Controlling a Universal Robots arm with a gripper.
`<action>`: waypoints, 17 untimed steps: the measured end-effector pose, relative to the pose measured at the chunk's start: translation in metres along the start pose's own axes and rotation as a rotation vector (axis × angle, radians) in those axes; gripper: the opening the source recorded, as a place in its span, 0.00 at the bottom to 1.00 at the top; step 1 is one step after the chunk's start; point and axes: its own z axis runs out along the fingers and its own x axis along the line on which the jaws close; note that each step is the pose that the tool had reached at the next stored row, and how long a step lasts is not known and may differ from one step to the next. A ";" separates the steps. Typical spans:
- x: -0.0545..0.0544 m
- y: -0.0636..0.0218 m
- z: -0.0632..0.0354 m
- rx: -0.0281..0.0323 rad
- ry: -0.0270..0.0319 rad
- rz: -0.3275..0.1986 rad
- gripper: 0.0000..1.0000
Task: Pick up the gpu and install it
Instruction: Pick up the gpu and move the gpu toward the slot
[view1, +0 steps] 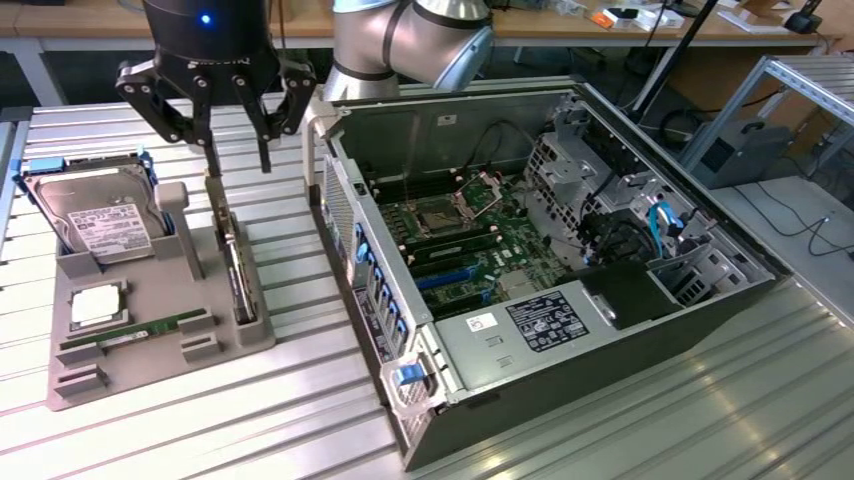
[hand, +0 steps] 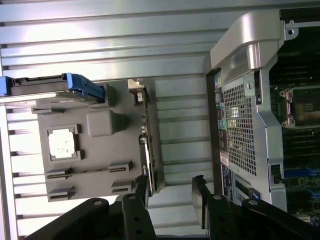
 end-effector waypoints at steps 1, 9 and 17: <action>0.000 0.0000 0.0003 0.0001 0.0001 0.000 0.48; 0.000 -0.0002 0.0054 0.0000 0.0001 0.000 0.48; 0.000 -0.0005 0.0123 0.0000 0.0000 0.000 0.48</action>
